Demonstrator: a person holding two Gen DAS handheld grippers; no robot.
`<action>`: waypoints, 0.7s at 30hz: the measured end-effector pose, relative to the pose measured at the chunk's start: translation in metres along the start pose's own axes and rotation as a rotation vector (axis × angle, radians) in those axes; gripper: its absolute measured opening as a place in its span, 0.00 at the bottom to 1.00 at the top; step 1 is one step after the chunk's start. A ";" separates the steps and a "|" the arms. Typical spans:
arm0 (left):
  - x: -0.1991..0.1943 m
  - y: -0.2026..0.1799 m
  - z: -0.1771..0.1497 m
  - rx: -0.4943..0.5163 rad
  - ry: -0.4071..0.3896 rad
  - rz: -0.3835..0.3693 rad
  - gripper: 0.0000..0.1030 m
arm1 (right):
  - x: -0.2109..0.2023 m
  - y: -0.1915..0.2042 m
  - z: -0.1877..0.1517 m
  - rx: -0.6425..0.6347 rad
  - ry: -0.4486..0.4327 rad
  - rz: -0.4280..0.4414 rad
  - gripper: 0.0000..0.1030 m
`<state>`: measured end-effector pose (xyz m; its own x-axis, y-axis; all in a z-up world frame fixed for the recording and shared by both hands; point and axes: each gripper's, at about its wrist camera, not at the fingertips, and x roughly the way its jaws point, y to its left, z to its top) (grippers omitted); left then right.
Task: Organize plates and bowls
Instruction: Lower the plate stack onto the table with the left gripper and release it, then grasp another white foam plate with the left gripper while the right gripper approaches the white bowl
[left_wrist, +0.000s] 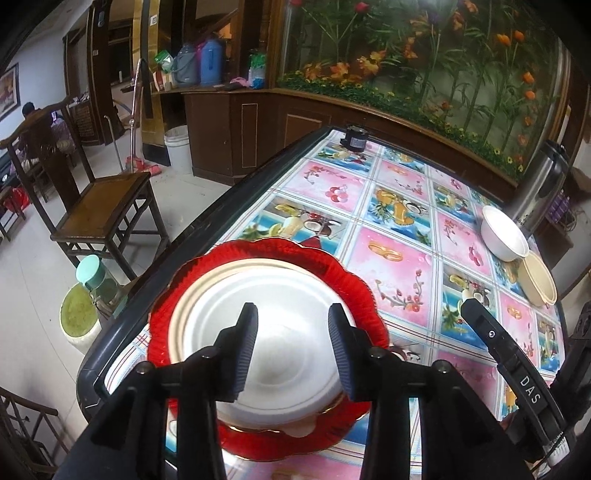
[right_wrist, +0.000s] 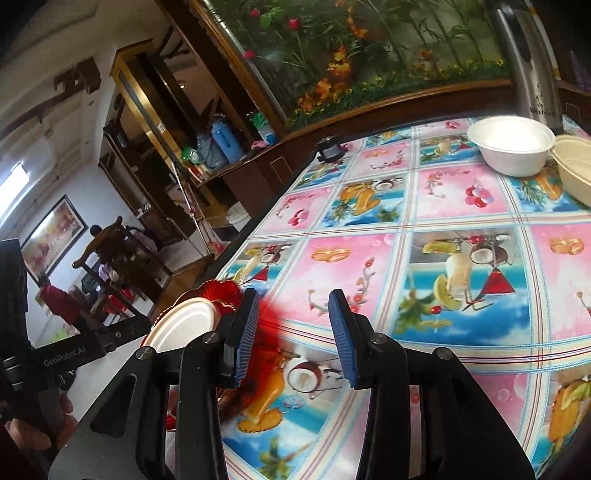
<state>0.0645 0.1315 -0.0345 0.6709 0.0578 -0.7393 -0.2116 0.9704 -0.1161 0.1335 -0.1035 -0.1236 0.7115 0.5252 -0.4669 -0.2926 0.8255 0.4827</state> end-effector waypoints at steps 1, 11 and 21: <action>0.000 -0.003 0.000 0.003 0.000 0.001 0.43 | 0.000 -0.004 0.001 0.011 0.005 0.003 0.38; 0.018 -0.044 -0.005 0.060 0.057 -0.031 0.78 | -0.005 -0.037 0.013 0.068 0.029 -0.007 0.39; 0.052 -0.119 -0.028 0.240 0.182 -0.033 0.81 | -0.026 -0.105 0.039 0.121 0.008 -0.094 0.52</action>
<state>0.1048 0.0122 -0.0774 0.5315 0.0038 -0.8470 -0.0031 1.0000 0.0025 0.1703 -0.2123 -0.1334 0.7268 0.4492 -0.5197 -0.1460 0.8403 0.5221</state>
